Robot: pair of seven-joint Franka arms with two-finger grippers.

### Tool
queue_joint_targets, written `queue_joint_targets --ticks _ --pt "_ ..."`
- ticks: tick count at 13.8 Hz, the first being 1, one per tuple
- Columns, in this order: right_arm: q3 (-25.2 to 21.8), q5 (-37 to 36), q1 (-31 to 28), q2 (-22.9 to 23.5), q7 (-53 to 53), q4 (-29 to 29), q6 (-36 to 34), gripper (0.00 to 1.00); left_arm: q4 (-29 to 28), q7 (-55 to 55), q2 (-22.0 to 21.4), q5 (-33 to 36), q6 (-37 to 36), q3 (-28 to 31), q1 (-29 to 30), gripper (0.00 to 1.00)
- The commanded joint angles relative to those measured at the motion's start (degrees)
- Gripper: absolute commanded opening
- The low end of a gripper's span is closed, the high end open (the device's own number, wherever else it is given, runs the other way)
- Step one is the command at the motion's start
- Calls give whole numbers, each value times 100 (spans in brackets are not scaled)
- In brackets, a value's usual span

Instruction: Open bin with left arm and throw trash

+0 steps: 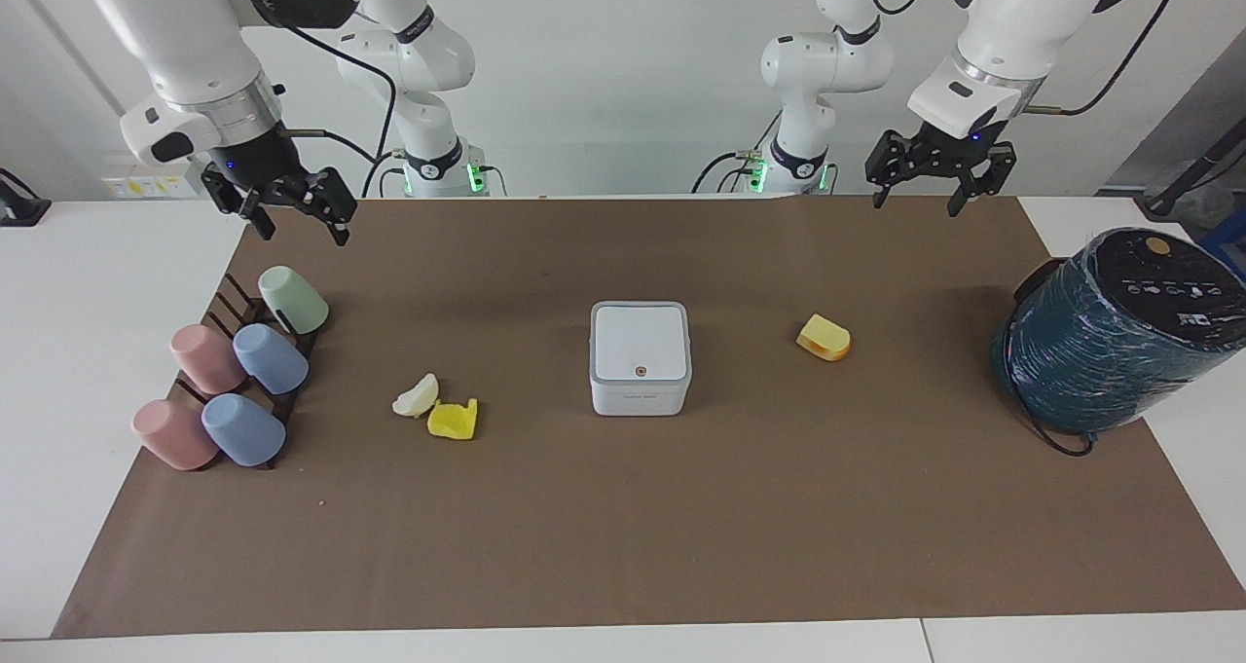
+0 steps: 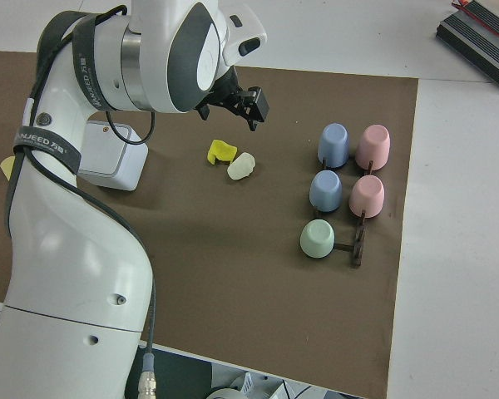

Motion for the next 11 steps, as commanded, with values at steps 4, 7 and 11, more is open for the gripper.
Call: queue_joint_targets --ticks 4,7,11 --pt "34 -42 -249 -97 -137 -119 -91 100 -219 78 -163 -51 164 35 -41 100" --pt "34 -42 -258 -97 -163 -127 -64 100 -228 70 -172 -51 173 35 29 100" --pt "42 -42 -232 -97 -172 -145 -3 100 -263 26 -137 -60 777 18 -120 100"
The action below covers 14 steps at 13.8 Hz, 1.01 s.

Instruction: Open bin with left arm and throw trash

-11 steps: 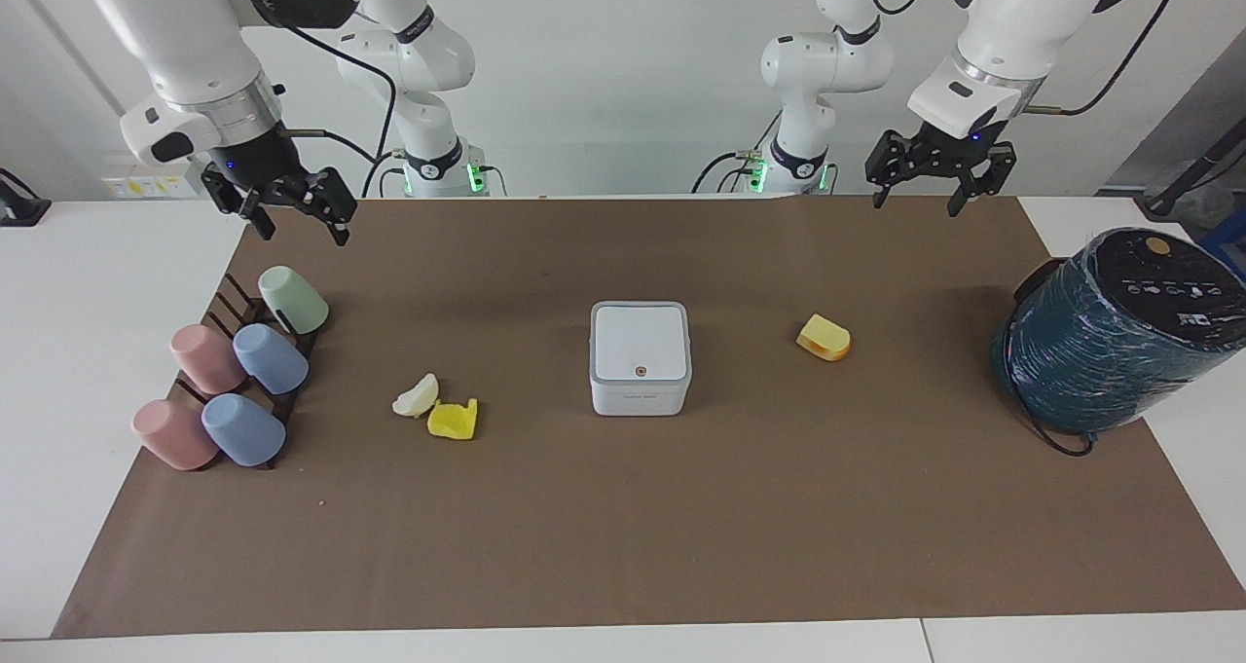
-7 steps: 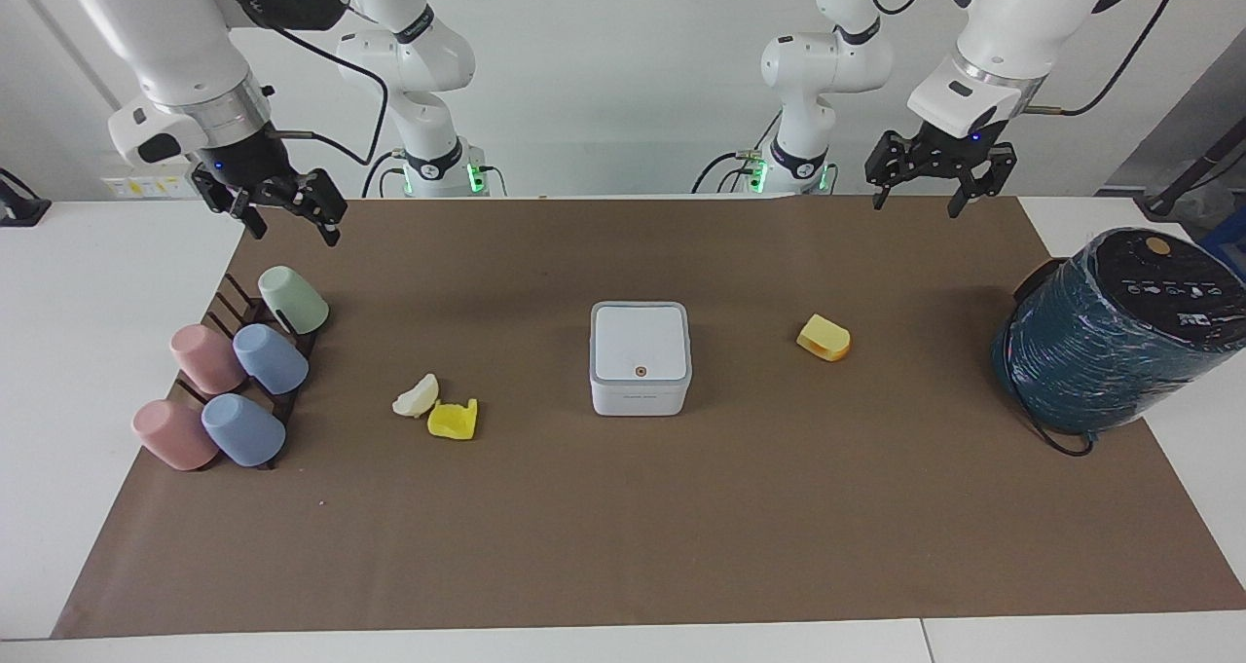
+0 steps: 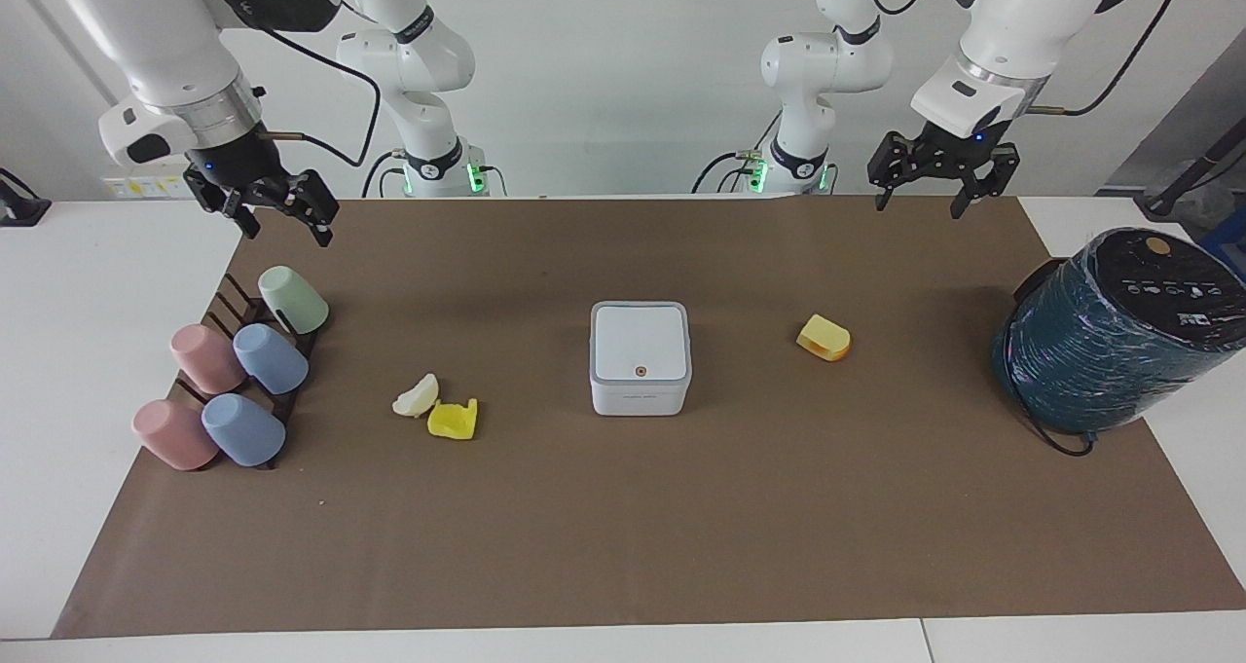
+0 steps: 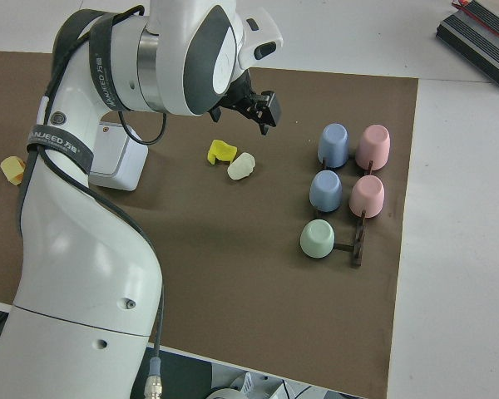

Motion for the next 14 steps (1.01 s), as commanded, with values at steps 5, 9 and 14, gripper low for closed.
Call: queue_joint_targets --ticks 5,9,14 --pt "48 -41 -7 -124 -176 -192 46 100 -309 -17 -128 -58 1021 34 -836 0" --pt "57 2 1 -316 -176 -630 290 100 -361 -410 153 -199 1513 34 -1319 0" --pt "75 249 10 -396 -282 -1263 1194 100 -405 -1122 934 -199 2137 42 -1829 0"
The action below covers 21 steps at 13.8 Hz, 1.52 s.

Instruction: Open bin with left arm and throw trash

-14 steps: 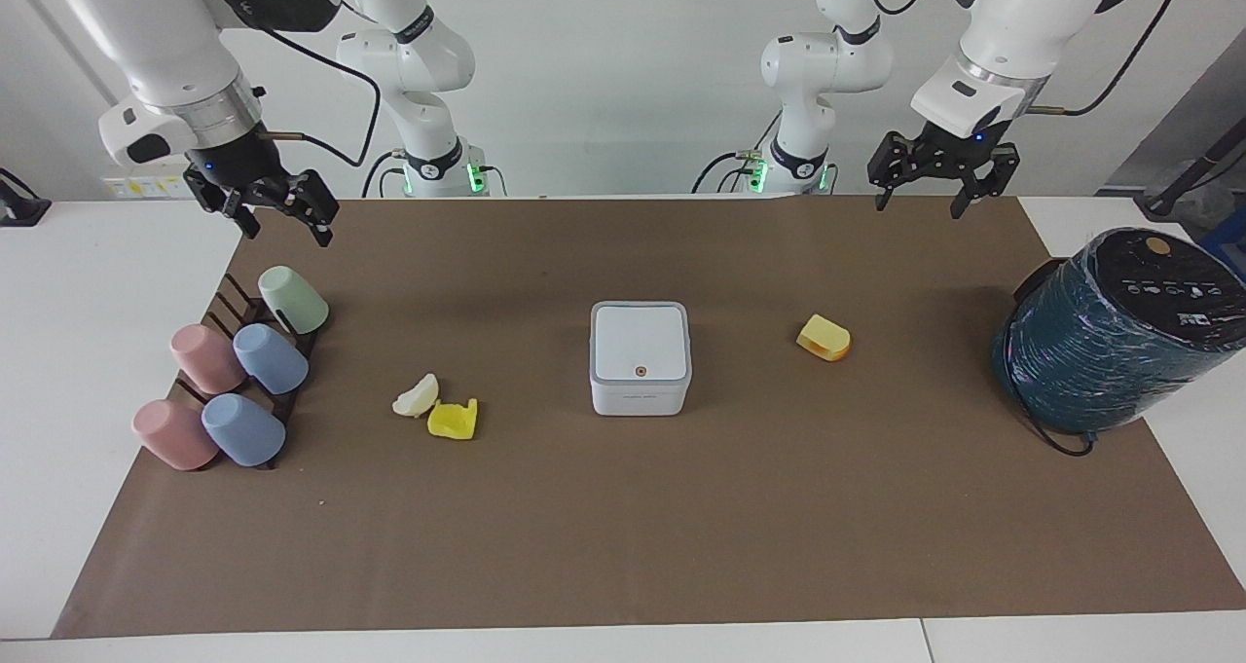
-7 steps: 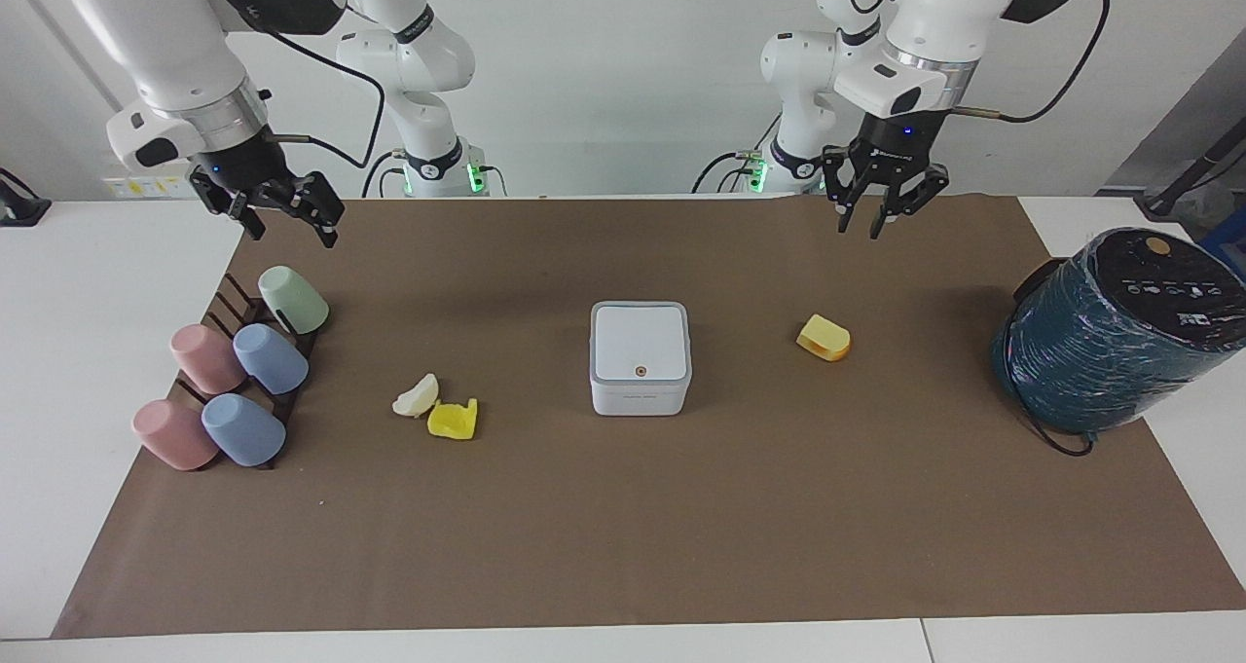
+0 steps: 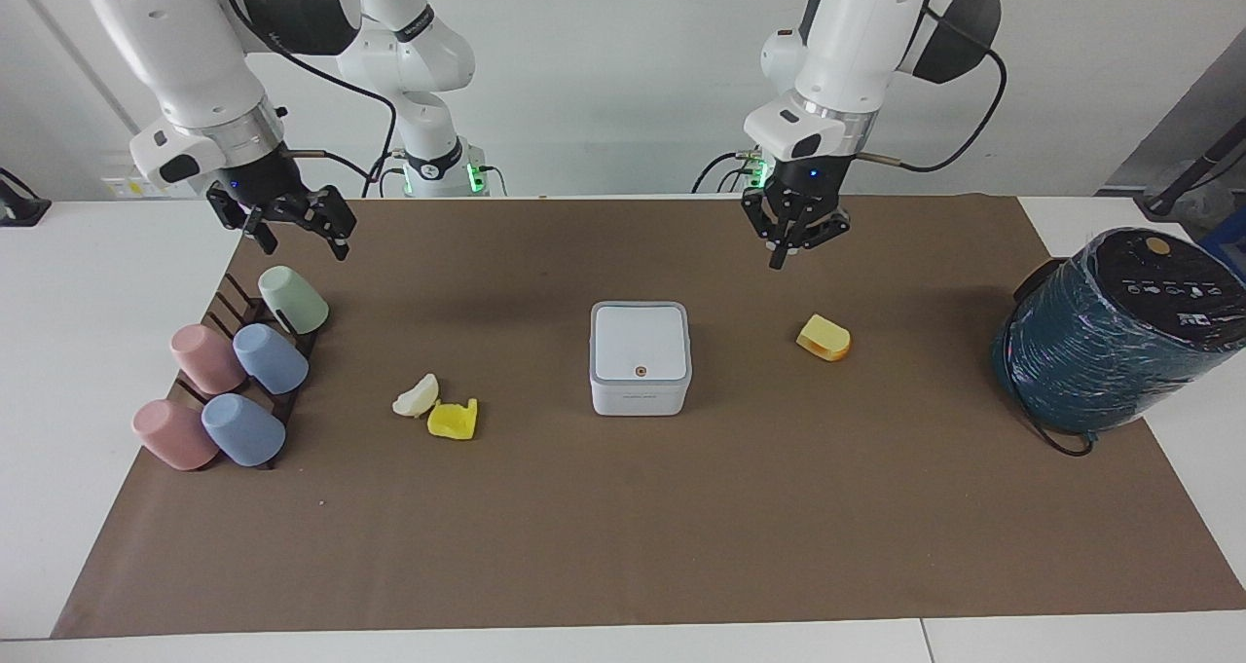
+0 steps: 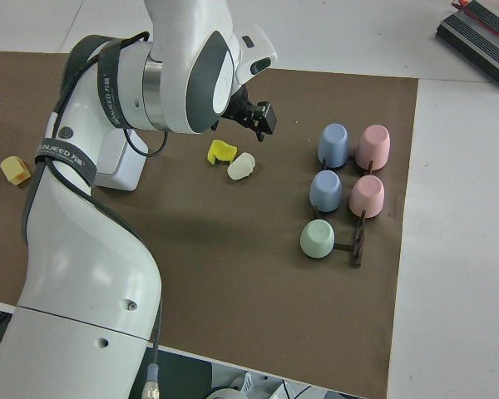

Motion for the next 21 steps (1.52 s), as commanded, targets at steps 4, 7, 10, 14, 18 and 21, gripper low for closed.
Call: queue_joint_targets --ticks 4,7,10,14,18,21 --pt "25 176 255 339 -129 -634 1359 100 -65 -456 693 -53 839 97 -494 0" --pt "33 220 555 1033 -111 -898 2440 100 -39 -448 868 -53 1094 97 -512 0" --pt "25 220 521 1535 -539 -986 2978 100 49 -456 1114 -53 1375 97 -643 0" --pt "25 220 512 1799 -972 -1706 4006 100 75 -518 1475 -62 1885 88 -749 0" --pt "33 220 634 1870 -1051 -1839 4052 100 93 -649 1809 -62 2289 88 -969 0" --pt "25 220 565 1870 -1358 -1918 4069 100 23 -667 1968 -62 2537 106 -1145 0"
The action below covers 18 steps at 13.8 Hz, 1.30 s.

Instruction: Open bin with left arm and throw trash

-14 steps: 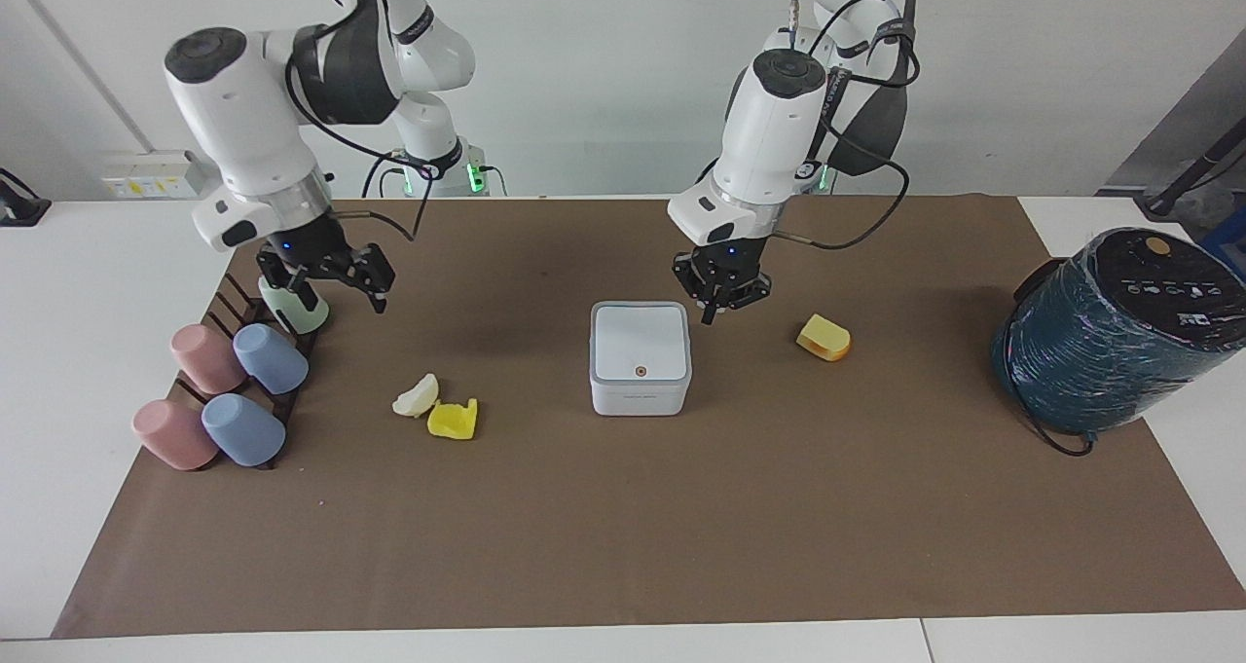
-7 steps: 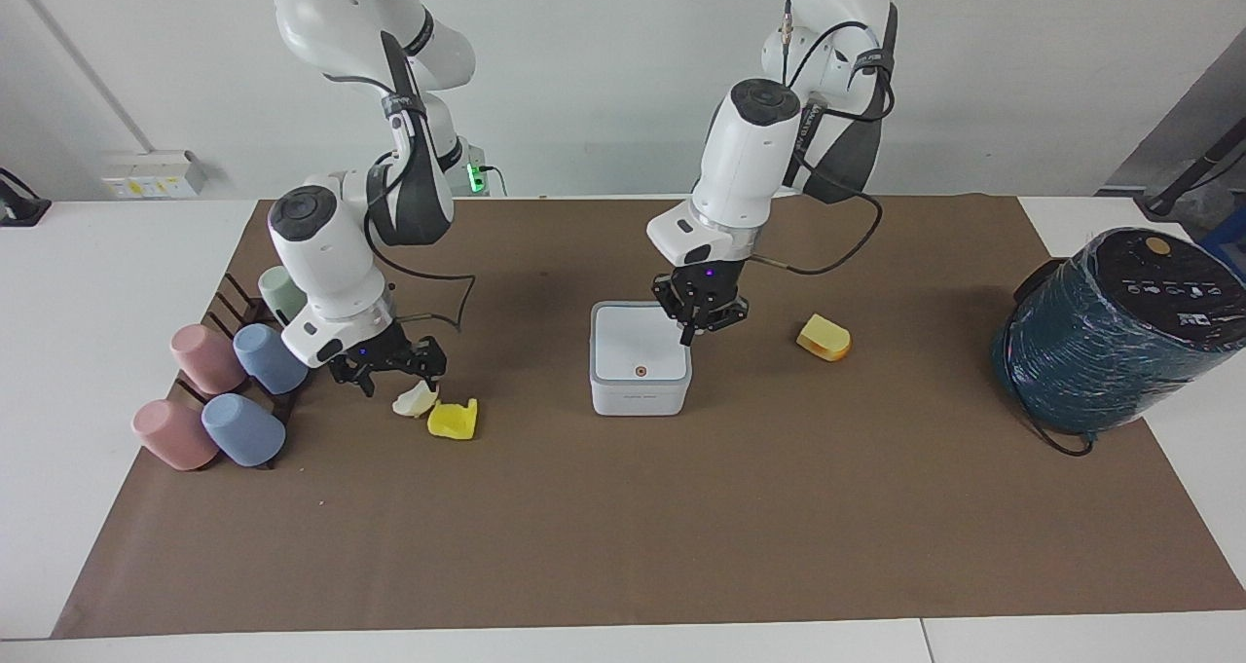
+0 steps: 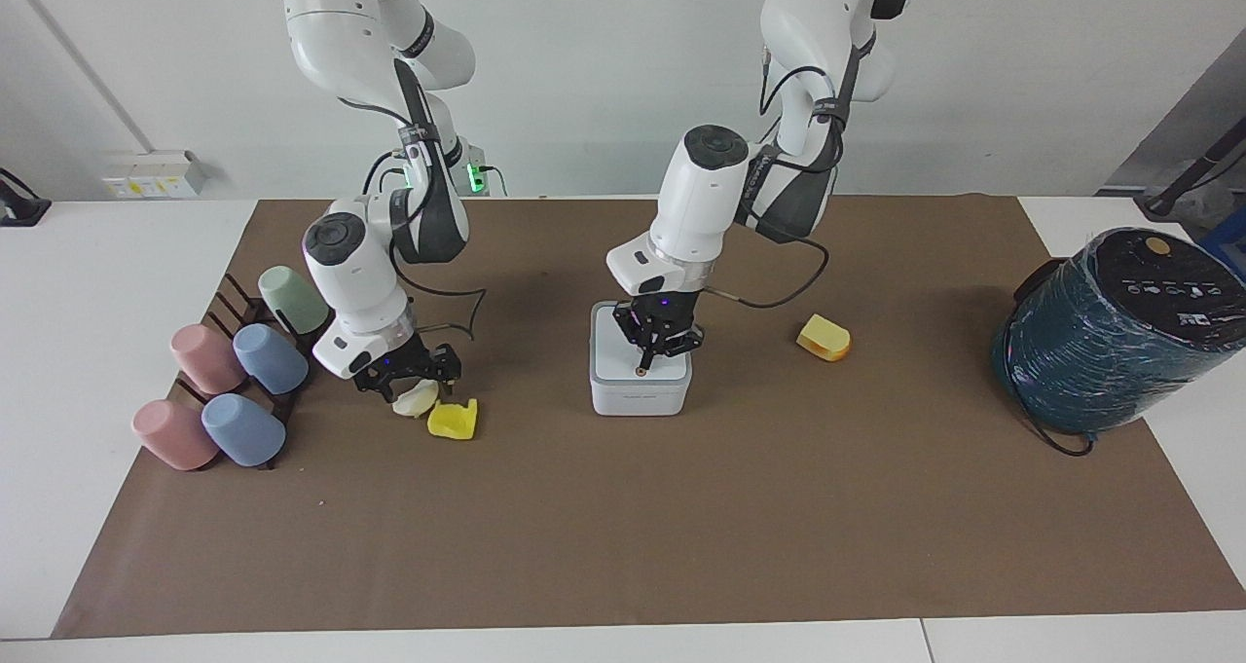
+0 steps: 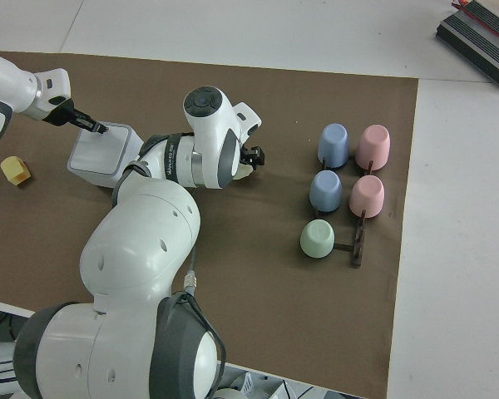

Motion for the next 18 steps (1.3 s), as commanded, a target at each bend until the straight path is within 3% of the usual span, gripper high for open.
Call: queue_joint_targets --ticks 1,3,4,6,7,10,13,14,15,16,18 --pt "11 138 -124 -51 -384 -123 181 100 27 -60 100 -58 90 101 -118 0" --pt "11 138 -133 19 -393 -114 261 99 27 -60 82 -58 -23 101 -109 0" --pt "11 138 -133 63 -393 -105 270 77 53 -60 30 -58 -233 118 -109 0" --pt "11 138 -142 72 -350 -96 296 19 88 -51 -355 -49 -1057 144 -65 0" --pt "11 138 -159 72 -323 -79 262 0 88 -51 -575 -49 -1479 153 -48 0" --pt "11 392 -142 29 46 105 -1 0 88 -51 -1059 -41 -2587 162 154 0" --pt "11 472 -185 -313 273 771 -1211 0 44 19 -1393 -6 -3379 153 478 0" --pt "11 655 -194 -445 466 1079 -1737 0 18 63 -1429 -6 -3573 153 628 9" --pt "11 918 -186 -533 651 1334 -2152 0 -69 168 -1482 -6 -3636 153 768 36" --pt "20 1269 -186 -621 809 1493 -2373 0 -261 212 -1552 -6 -3558 153 900 99" --pt "46 2321 -142 -762 1169 1556 -2428 0 -552 317 -1640 -6 -3252 153 1295 100"
